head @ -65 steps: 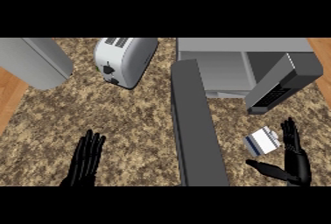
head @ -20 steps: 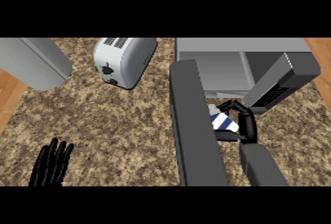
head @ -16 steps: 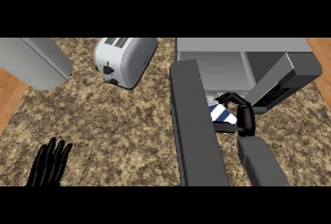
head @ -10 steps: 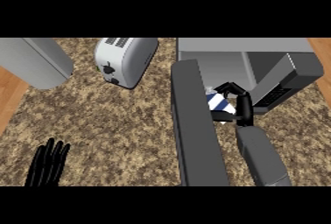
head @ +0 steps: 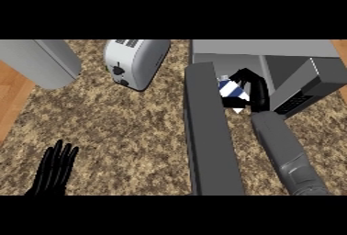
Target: Pick up the milk, place it into the microwave and close the microwave
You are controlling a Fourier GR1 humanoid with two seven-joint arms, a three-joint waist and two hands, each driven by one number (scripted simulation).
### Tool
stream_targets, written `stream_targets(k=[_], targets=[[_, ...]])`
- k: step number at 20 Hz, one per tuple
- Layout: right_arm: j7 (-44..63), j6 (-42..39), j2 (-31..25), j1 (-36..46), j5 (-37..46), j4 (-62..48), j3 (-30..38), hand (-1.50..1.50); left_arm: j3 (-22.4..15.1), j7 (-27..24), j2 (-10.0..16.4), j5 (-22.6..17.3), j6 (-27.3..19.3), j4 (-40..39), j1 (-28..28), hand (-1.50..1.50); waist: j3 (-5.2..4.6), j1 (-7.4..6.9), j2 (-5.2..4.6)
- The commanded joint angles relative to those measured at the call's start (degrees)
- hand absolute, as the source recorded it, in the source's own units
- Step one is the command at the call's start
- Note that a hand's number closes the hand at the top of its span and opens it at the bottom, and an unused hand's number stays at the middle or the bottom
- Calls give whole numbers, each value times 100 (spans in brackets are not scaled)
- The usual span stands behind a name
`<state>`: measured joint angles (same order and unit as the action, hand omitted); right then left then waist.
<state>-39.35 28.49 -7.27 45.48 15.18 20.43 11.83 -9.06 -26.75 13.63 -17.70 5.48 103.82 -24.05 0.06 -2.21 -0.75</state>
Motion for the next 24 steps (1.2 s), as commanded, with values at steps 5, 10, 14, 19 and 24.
stream_targets(k=[5,10,14,19,24], targets=[[356,603,-498,856,313,-992,59,150,47,210,51,-41,54,136,251,-150,15,-237,-102],[668,1469,-542,1120,595,-1248,-80,150,114,180,160,356,-114,-96,343,-150,17,-361,-155],[510,1750,-759,1076,484,-1220,96,150,9,247,76,585,-264,-203,599,-150,24,-348,-202],[701,2059,-791,1140,883,-1543,-233,-150,-17,319,173,652,-206,-166,530,-150,23,-466,-219],[923,1730,-814,1281,985,-1741,-320,-150,-182,320,74,818,-273,-172,603,-150,27,-518,-244]])
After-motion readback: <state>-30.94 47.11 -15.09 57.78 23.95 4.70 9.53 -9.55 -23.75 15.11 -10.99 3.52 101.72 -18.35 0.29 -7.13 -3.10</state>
